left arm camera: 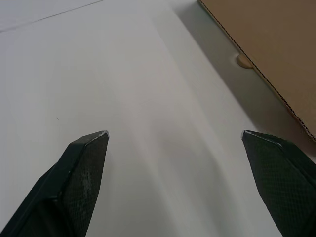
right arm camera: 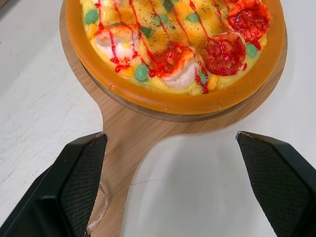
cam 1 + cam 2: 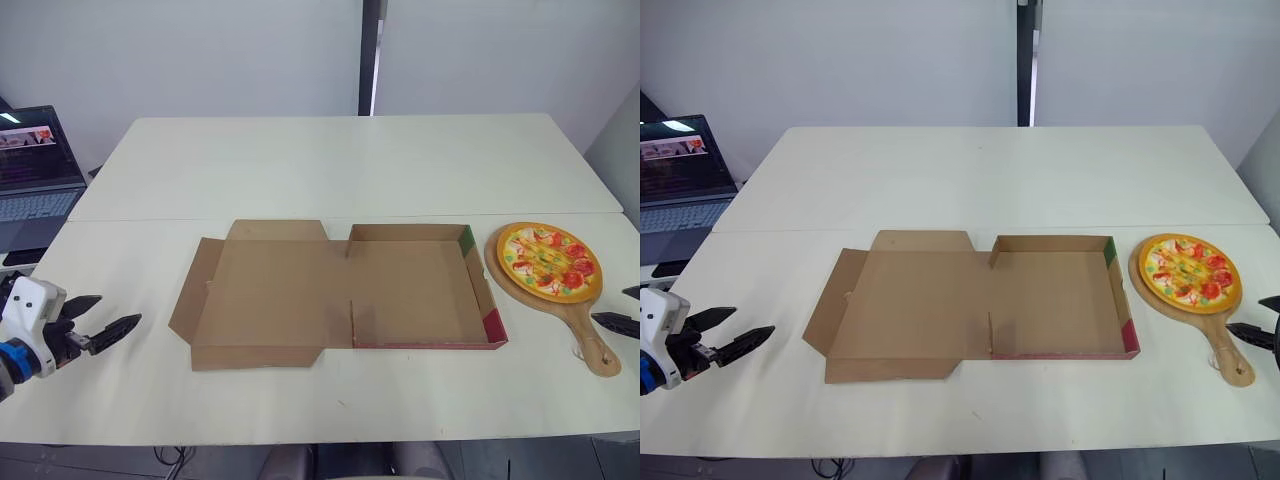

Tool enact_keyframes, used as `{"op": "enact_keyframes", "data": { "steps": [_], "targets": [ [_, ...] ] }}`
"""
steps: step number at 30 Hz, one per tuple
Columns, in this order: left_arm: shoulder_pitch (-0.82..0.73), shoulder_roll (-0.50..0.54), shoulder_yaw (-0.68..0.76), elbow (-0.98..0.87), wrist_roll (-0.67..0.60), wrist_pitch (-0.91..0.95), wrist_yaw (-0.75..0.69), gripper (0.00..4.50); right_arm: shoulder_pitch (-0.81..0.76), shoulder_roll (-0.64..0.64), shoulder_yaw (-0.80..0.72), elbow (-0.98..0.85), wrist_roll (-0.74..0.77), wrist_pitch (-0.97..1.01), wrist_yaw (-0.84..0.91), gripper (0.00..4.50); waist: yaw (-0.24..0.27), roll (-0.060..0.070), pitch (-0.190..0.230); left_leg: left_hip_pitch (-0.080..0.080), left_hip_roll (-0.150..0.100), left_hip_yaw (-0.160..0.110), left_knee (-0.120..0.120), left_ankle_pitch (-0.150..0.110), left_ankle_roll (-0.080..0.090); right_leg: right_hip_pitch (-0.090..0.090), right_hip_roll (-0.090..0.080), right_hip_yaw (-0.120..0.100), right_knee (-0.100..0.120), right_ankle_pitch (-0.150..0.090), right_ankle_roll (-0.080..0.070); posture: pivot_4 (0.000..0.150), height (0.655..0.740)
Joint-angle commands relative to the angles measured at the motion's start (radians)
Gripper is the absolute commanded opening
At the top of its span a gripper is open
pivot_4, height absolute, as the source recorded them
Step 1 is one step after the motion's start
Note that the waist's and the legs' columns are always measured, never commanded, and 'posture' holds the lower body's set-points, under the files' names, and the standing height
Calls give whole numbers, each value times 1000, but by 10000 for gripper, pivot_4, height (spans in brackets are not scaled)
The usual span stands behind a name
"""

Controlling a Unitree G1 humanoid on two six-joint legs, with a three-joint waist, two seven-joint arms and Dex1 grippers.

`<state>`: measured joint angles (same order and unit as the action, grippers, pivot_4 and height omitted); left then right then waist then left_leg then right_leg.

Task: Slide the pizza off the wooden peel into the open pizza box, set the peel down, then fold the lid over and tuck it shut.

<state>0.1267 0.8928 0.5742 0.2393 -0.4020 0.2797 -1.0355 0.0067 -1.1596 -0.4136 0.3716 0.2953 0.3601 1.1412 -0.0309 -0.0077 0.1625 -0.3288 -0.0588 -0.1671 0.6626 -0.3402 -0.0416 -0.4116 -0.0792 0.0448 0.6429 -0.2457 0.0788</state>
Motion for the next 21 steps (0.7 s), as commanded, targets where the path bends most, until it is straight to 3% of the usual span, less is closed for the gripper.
{"op": "enact_keyframes", "data": {
  "steps": [1,8,14,21],
  "targets": [
    [-16,19,28,-44,-51,28,-18,44741,-26,-27,-17,0,0,-8,9,45000,0,0,0,0,0,0,0,0,0,0,0,0,0,0,0,1500,7400],
    [-109,25,-121,-292,-105,112,-62,44741,-19,-9,-69,-75,31,4,-1,45000,8,0,0,0,-1,-1,1,0,0,1,-1,0,0,0,0,1500,7400],
    [-314,11,-316,-459,-146,180,-96,44741,131,57,-215,-332,88,126,-37,45000,8,0,0,-1,0,-1,0,0,0,0,0,0,0,0,0,1500,7400],
    [-499,-31,-506,-557,-184,237,-148,44741,245,124,-225,-587,78,336,-177,45000,1,0,0,0,0,1,1,0,0,0,0,1,0,0,0,1500,7400]
  ]
}}
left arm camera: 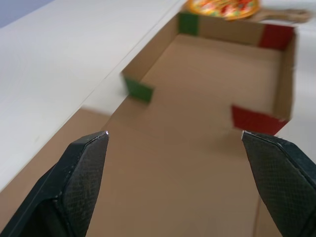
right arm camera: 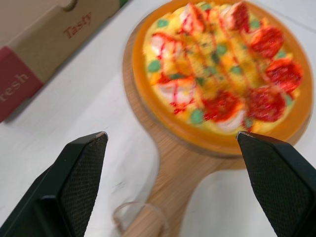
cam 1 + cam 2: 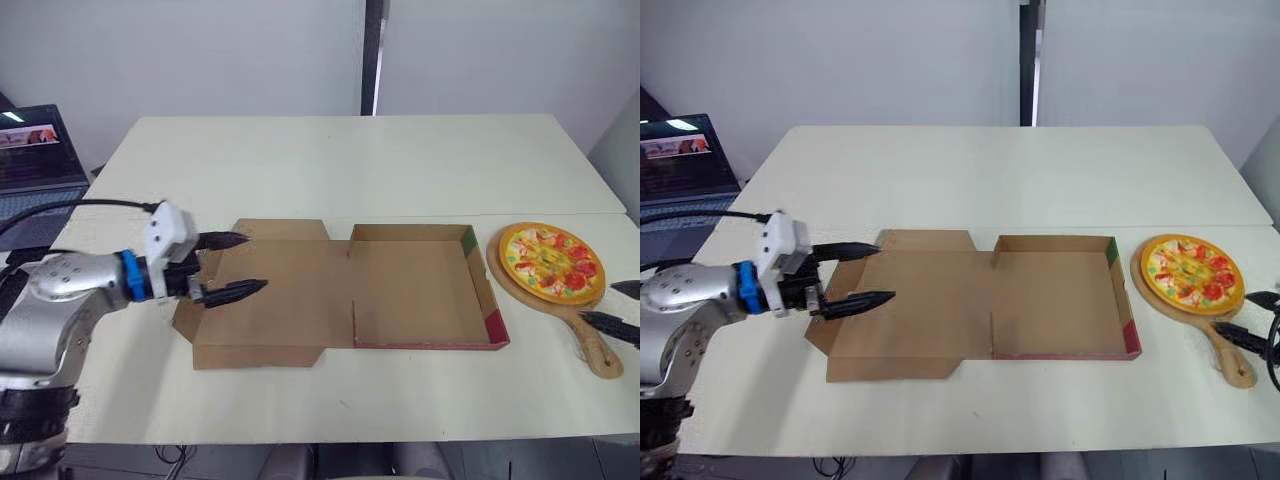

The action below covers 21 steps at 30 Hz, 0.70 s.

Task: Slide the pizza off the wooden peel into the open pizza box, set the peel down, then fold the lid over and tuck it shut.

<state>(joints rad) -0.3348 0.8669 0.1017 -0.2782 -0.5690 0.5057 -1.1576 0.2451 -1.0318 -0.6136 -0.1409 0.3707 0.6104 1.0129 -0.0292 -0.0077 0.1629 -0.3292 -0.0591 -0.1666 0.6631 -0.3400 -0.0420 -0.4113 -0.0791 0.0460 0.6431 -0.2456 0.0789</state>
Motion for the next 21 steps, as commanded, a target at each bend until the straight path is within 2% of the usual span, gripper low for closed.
{"op": "enact_keyframes", "data": {
  "steps": [1,10,21],
  "targets": [
    [-56,-9,-55,-43,-18,12,-35,44741,16,-6,-14,-88,-3,115,-62,45000,0,0,0,0,0,0,0,0,0,0,0,0,0,0,0,1500,7400],
    [-160,-57,-169,-64,-17,23,-70,44741,-129,-31,142,59,-92,212,-200,45000,1,-1,1,0,0,0,1,2,-3,0,1,0,0,0,0,1500,7400],
    [-187,-88,-200,-79,-7,30,-60,44741,-305,-48,331,266,-98,245,-150,45000,2,-2,1,0,0,0,1,2,-3,0,1,0,0,0,0,1500,7400]
  ]
}}
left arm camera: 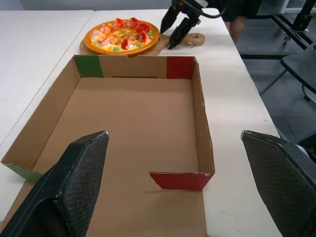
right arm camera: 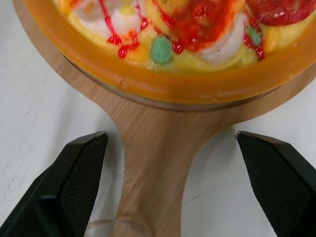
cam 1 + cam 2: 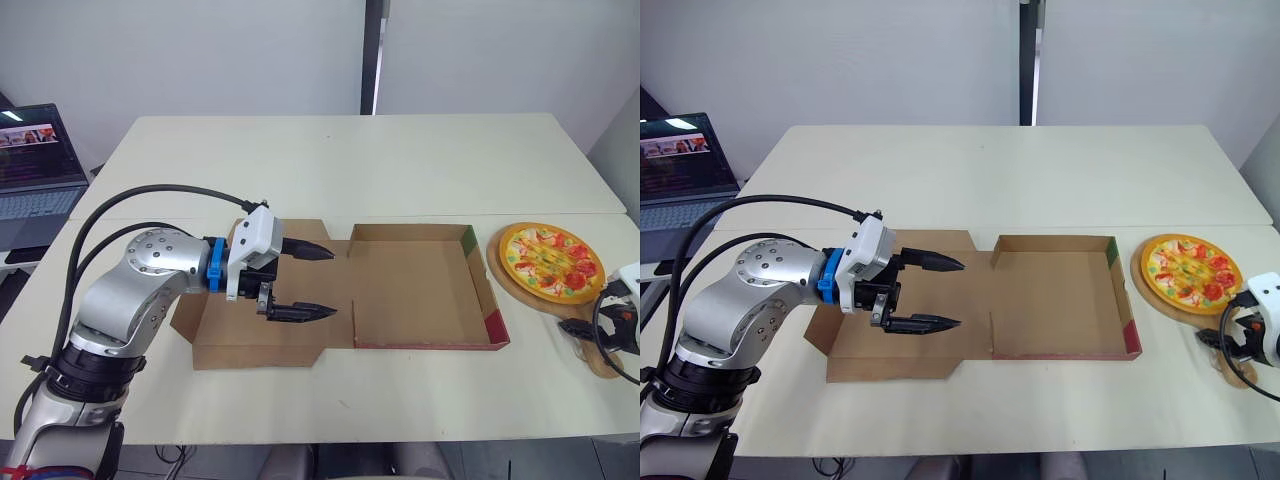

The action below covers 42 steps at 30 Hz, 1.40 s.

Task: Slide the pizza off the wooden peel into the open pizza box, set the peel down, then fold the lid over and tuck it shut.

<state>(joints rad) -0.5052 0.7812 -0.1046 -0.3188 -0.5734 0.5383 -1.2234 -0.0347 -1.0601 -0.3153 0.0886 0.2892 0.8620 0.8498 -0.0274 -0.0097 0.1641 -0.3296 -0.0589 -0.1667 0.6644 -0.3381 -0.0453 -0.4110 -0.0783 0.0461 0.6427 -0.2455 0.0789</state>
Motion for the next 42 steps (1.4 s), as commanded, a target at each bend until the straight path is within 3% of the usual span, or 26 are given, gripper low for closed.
{"op": "enact_keyframes", "data": {
  "steps": [1,4,7,13,15,21,26,33,42],
  "targets": [
    [-17,-3,5,-38,-1,-3,7,44741,-34,-22,45,51,-22,-11,14,45000,0,0,0,0,0,0,0,0,0,0,0,0,0,0,0,1500,7400],
    [-16,-7,4,-45,-5,1,15,44741,-55,-23,76,85,-19,-13,38,45000,-2,-2,0,1,0,0,0,0,0,1,0,0,0,0,0,1500,7400],
    [-15,-10,3,-49,-8,2,21,45000,-64,-23,93,103,-10,-19,64,39602,-2,-4,-1,1,1,0,0,0,0,1,1,0,0,0,0,1500,7400],
    [-20,-19,4,-38,6,-8,25,45000,-79,12,65,138,3,-12,39,19240,-2,-7,-2,1,1,0,0,0,0,1,1,0,0,0,0,1500,7400],
    [-24,-20,7,-31,11,-12,25,45000,-81,36,33,143,12,-5,9,15580,-3,-10,-2,1,2,0,0,0,0,1,1,0,0,0,0,1500,7400],
    [-45,-25,15,-8,17,-18,27,45000,-88,118,-101,117,9,-58,-117,15573,-5,-13,-3,1,2,1,1,0,0,1,2,1,0,1,0,1500,7400],
    [-72,-32,33,11,2,-4,37,45000,-88,130,-191,72,7,-122,-171,15570,-1,-9,0,1,1,1,1,0,0,1,1,1,0,1,0,1500,7400],
    [-88,-30,48,26,-8,5,34,45000,-72,112,-265,3,32,-244,-150,15570,0,3,4,-2,0,2,0,0,0,-4,0,2,1,1,0,1500,7400],
    [-86,30,89,37,-32,36,11,45000,-34,84,-304,-161,83,-257,-39,15570,-3,5,5,-2,1,3,-1,0,0,-4,1,3,1,1,0,1500,7400]
  ]
}}
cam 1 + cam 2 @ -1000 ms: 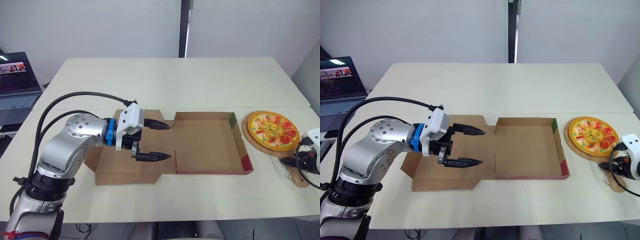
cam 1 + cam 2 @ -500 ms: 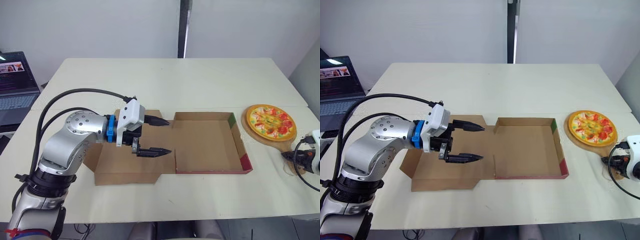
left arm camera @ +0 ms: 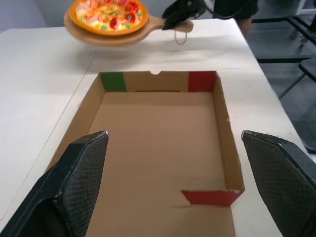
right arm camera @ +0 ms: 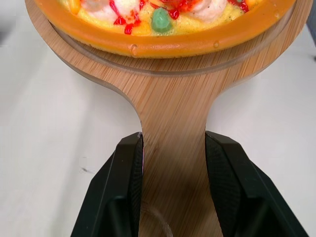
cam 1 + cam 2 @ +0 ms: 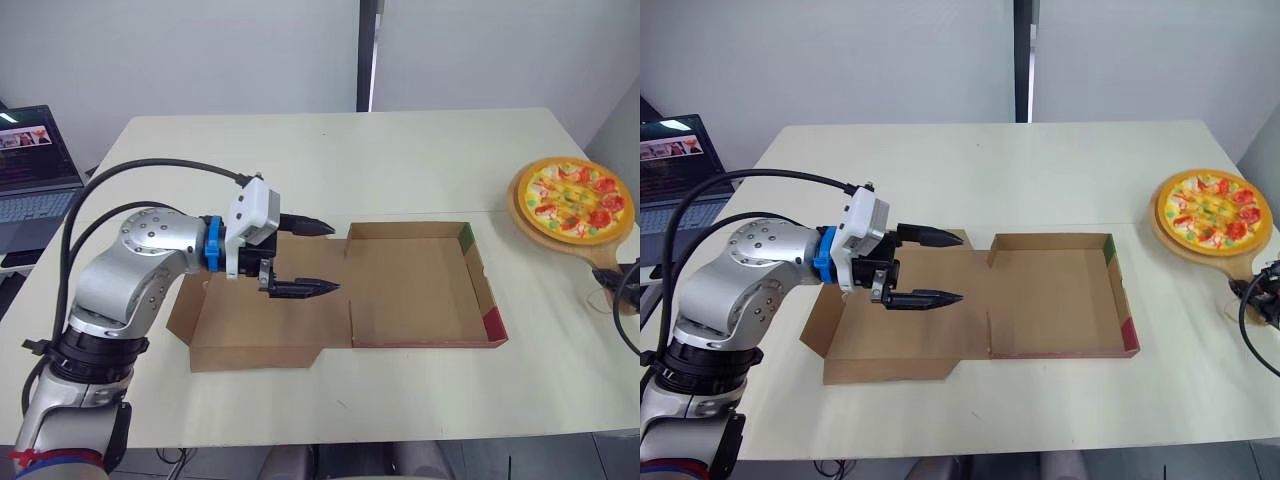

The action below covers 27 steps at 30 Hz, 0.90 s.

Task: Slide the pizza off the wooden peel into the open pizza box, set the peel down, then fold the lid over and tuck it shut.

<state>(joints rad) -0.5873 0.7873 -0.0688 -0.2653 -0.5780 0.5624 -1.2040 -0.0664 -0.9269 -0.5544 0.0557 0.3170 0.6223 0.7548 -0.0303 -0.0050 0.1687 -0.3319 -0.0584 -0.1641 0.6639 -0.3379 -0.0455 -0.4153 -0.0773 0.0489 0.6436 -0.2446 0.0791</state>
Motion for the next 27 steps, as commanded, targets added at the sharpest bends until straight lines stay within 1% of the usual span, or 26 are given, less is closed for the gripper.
{"op": "enact_keyframes", "data": {
  "steps": [1,6,10,16,27],
  "targets": [
    [2,32,58,-19,-31,16,-11,45000,5,-60,-66,-153,67,-6,73,15570,0,0,1,0,0,0,0,0,0,0,0,0,0,0,0,1500,7400],
    [52,75,76,-40,-32,24,-27,45000,44,-134,-57,-273,117,46,190,15570,0,2,1,0,0,0,0,0,0,0,0,0,0,0,0,1500,7400],
    [72,80,90,-57,-40,30,-10,45000,70,-195,-38,-338,128,56,277,15570,2,1,2,0,0,0,0,0,0,0,0,0,0,0,0,1500,7400],
    [90,82,90,-95,-58,46,-10,45000,79,-263,39,-367,50,-41,323,15570,3,0,2,0,0,0,0,0,0,0,0,-1,0,0,0,1500,7400],
    [99,91,78,-139,-75,62,-27,45000,49,-306,137,-351,-95,-185,323,15570,3,0,3,0,0,0,0,0,0,0,0,-1,0,0,0,1500,7400]
  ]
}}
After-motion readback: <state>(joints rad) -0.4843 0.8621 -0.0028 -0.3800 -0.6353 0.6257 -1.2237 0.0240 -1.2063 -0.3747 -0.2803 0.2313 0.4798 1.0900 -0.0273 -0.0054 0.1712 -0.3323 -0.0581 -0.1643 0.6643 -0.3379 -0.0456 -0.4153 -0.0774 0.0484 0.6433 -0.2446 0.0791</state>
